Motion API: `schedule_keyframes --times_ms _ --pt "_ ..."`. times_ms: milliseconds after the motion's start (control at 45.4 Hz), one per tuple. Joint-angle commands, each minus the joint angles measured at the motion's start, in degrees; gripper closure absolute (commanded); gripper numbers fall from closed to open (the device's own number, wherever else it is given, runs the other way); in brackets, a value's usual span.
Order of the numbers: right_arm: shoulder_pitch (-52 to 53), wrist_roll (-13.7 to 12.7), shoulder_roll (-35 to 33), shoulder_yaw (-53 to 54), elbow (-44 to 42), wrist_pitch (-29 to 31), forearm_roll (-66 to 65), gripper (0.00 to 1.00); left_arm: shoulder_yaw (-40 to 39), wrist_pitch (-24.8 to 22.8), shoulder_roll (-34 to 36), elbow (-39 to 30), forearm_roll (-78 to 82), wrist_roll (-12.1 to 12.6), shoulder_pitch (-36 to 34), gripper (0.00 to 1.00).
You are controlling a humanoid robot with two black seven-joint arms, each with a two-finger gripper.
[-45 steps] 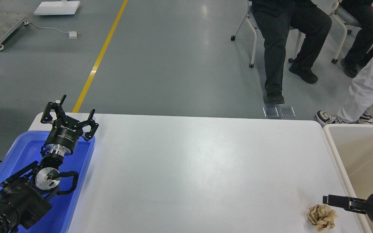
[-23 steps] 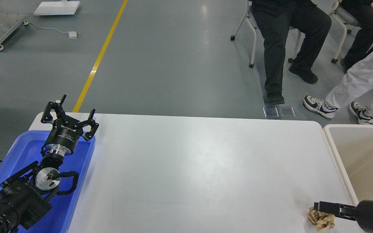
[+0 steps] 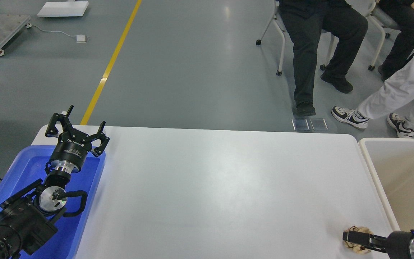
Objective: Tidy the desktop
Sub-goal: 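Lower the right gripper onto the crumpled paper ball and close it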
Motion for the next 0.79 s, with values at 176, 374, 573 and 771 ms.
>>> schedule_keyframes --times_ms 176,374,573,771 --pt "0.67 0.36 3.79 -0.72 -4.17 -2.24 -0.01 0.00 0.00 -0.02 0.00 0.00 0.00 0.00 0.00 0.00" --pt "0.93 0.36 6.16 -0.72 -6.81 -4.26 -0.01 0.00 0.00 -0.02 0.00 0.00 0.00 0.00 0.00 0.00" --pt "1.46 1.15 6.69 -0.72 -7.87 -4.96 -0.01 0.05 0.00 -0.02 0.00 0.00 0.00 0.00 0.00 0.00" --pt "1.81 2.55 6.69 -0.81 -8.39 -5.49 -0.01 0.15 0.00 -0.02 0.00 0.00 0.00 0.00 0.00 0.00"
